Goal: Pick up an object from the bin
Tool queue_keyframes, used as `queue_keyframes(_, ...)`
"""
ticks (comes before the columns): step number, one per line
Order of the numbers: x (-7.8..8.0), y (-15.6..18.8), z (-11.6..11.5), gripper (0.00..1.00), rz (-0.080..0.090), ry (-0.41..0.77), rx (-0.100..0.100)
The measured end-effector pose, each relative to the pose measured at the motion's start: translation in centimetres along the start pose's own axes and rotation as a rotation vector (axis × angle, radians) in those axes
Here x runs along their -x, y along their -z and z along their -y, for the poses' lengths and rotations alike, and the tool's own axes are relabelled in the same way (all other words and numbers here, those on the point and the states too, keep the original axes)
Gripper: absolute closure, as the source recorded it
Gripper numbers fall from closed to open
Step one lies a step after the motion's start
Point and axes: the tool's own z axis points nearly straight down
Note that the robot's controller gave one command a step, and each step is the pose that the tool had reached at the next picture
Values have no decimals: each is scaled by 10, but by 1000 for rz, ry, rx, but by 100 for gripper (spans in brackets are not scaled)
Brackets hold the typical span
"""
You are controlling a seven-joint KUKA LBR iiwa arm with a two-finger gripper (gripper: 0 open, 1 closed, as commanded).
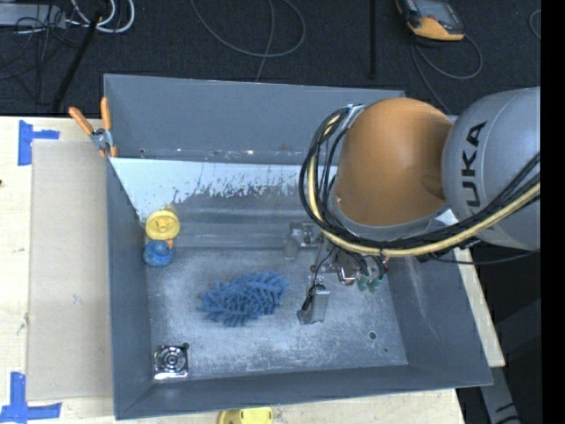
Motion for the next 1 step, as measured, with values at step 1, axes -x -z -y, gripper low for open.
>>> queue_keyframes(1, 1, 4, 0, 0, 8, -3, 1)
